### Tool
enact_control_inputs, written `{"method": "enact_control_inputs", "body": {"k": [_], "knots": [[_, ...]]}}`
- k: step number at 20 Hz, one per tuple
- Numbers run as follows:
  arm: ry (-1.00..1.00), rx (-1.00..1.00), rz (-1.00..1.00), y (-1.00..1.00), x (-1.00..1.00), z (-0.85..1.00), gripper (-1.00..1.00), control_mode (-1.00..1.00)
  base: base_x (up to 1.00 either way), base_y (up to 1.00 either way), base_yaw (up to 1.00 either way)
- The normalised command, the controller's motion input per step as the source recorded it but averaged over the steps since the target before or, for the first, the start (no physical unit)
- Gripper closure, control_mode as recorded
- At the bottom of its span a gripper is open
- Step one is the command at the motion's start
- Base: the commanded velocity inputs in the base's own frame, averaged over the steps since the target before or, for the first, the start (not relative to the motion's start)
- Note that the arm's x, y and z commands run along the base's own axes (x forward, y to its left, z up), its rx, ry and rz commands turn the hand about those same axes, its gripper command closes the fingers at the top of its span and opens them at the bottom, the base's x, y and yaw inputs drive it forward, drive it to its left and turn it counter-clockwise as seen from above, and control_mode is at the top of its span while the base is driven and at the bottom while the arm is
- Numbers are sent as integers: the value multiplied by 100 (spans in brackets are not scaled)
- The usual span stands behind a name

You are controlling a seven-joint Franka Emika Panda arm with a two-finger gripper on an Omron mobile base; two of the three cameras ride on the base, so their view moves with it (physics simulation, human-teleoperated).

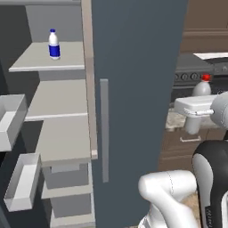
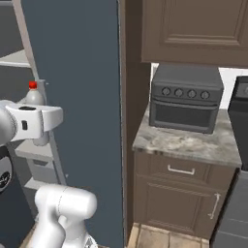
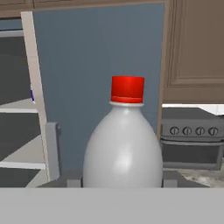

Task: Take the bottled waters from the counter and place them in the freezer to freeze. Close the freezer door after placing the bottles.

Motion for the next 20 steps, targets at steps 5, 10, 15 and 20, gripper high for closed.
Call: {"method": "enact_control_inputs", "body": {"k": [5, 10, 15, 20], "knots": [[0, 0, 0, 0, 0, 0, 100, 100, 0, 40, 27], [0, 0, 0, 0, 0, 0, 100, 100, 0, 35, 28], [0, 0, 0, 0, 0, 0, 100, 100, 5, 37, 23], [0, 0, 0, 0, 0, 0, 100, 100, 4, 43, 1]]}}
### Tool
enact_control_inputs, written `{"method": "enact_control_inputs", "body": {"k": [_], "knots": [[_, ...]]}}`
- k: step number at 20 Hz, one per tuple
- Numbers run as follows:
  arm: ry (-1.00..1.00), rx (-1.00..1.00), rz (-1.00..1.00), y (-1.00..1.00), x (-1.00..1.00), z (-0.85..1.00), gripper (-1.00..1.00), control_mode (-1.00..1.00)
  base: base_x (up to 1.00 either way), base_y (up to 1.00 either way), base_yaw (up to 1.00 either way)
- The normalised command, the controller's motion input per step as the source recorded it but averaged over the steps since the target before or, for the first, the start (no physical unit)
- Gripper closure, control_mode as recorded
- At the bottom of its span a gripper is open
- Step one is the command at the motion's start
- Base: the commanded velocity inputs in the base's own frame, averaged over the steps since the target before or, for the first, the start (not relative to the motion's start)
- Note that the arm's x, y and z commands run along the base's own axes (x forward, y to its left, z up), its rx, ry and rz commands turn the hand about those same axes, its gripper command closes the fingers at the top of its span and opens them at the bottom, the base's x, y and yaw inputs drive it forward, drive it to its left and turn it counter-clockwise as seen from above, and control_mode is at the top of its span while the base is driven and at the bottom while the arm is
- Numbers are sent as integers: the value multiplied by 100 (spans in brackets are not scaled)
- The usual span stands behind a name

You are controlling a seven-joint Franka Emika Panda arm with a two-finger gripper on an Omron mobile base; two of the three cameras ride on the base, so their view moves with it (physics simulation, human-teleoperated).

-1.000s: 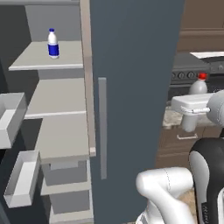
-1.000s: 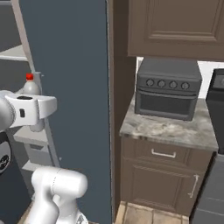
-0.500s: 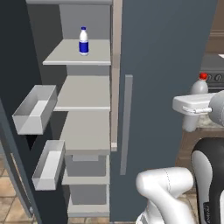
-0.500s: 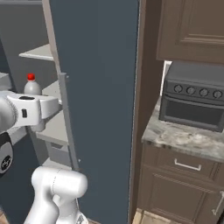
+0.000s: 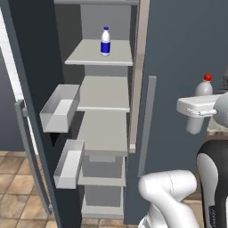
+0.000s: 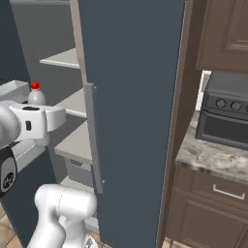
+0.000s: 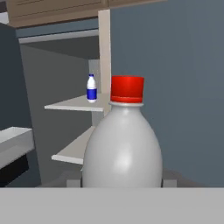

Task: Take the bottled waters from the counter and place them in the freezer to freeze. Close the freezer door after placing the bottles.

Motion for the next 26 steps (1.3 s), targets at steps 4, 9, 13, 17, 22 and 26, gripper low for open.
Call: {"method": "enact_control_inputs", "body": {"k": [4, 9, 13, 17, 22, 26], "knots": [[0, 0, 0, 0, 0, 0, 100, 100, 21, 38, -12], [0, 0, 0, 0, 0, 0, 100, 100, 16, 46, -12], [0, 0, 0, 0, 0, 0, 100, 100, 14, 44, -8], [0, 0, 0, 0, 0, 0, 100, 100, 17, 40, -8], [0, 0, 0, 0, 0, 0, 100, 100, 14, 28, -5], [0, 0, 0, 0, 0, 0, 100, 100, 16, 1, 0]]}}
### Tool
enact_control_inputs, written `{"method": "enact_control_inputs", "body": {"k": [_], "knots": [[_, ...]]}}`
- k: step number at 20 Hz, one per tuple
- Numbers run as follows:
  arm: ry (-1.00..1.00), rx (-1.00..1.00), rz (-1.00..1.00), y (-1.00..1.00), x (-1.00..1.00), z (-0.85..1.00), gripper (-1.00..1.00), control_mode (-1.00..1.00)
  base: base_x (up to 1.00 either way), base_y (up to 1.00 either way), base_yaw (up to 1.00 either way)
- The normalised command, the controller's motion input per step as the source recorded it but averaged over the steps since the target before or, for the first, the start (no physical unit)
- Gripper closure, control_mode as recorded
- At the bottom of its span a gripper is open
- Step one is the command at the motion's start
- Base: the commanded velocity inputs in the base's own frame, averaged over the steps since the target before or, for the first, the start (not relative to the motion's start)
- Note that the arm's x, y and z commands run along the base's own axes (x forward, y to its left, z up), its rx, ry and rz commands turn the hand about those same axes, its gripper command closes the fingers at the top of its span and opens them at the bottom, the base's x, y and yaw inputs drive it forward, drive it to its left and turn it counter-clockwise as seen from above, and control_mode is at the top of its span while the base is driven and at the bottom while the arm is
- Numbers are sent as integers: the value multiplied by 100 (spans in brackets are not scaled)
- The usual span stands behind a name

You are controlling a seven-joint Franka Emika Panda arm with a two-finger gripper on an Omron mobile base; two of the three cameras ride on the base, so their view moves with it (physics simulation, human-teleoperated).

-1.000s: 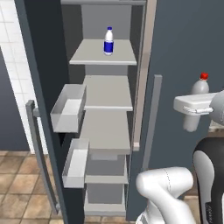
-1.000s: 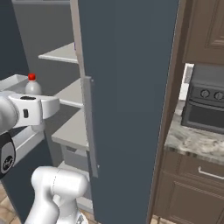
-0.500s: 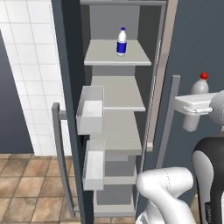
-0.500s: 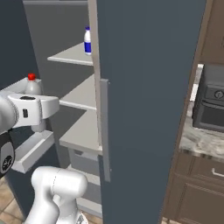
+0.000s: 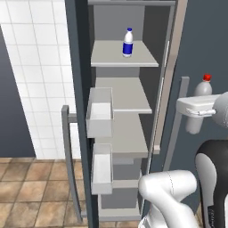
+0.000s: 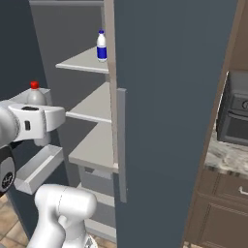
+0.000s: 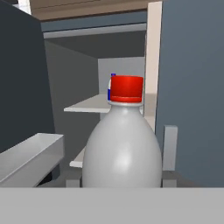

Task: Take the bottled waters from the counter and place them in the freezer to freeze. Close the freezer door after placing the bottles.

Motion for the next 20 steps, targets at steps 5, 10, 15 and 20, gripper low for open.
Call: {"method": "enact_control_inputs", "body": {"k": [5, 10, 15, 20], "knots": [[0, 0, 0, 0, 0, 0, 100, 100, 30, 4, 0], [0, 0, 0, 0, 0, 0, 100, 100, 39, 13, 0], [0, 0, 0, 0, 0, 0, 100, 100, 34, 15, 0], [0, 0, 0, 0, 0, 0, 100, 100, 17, 22, 0]]}}
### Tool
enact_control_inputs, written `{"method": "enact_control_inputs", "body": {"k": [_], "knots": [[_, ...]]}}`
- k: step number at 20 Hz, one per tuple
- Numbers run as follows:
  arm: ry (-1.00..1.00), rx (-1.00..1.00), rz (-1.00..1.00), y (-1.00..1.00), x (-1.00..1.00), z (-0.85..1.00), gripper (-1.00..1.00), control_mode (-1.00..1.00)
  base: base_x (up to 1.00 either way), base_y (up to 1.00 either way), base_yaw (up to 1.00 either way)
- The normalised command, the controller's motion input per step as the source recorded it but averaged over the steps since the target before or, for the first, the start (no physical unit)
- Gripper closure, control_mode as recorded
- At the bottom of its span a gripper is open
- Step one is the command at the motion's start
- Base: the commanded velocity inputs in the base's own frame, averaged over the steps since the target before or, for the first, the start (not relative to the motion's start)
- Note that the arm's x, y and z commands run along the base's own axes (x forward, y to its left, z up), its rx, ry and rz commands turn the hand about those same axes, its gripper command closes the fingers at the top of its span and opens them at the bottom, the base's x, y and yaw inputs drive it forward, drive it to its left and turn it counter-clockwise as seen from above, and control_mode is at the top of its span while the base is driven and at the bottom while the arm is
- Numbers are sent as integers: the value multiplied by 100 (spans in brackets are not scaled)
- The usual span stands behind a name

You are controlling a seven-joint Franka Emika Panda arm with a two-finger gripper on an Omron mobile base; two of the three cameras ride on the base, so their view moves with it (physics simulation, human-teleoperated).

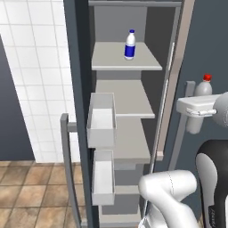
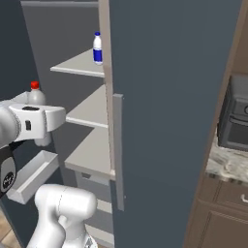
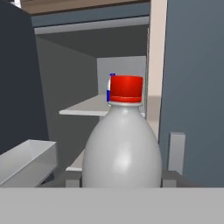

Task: Take the bottled waters from the counter and place them in the freezer to freeze. Close the freezer door after placing the bottles.

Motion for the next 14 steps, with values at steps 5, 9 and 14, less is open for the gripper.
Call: {"method": "enact_control_inputs", "body": {"k": [5, 9, 14], "knots": [[0, 0, 0, 0, 0, 0, 100, 100, 24, 32, 0], [0, 0, 0, 0, 0, 0, 100, 100, 29, 40, -1], [0, 0, 0, 0, 0, 0, 100, 100, 20, 21, 0]]}}
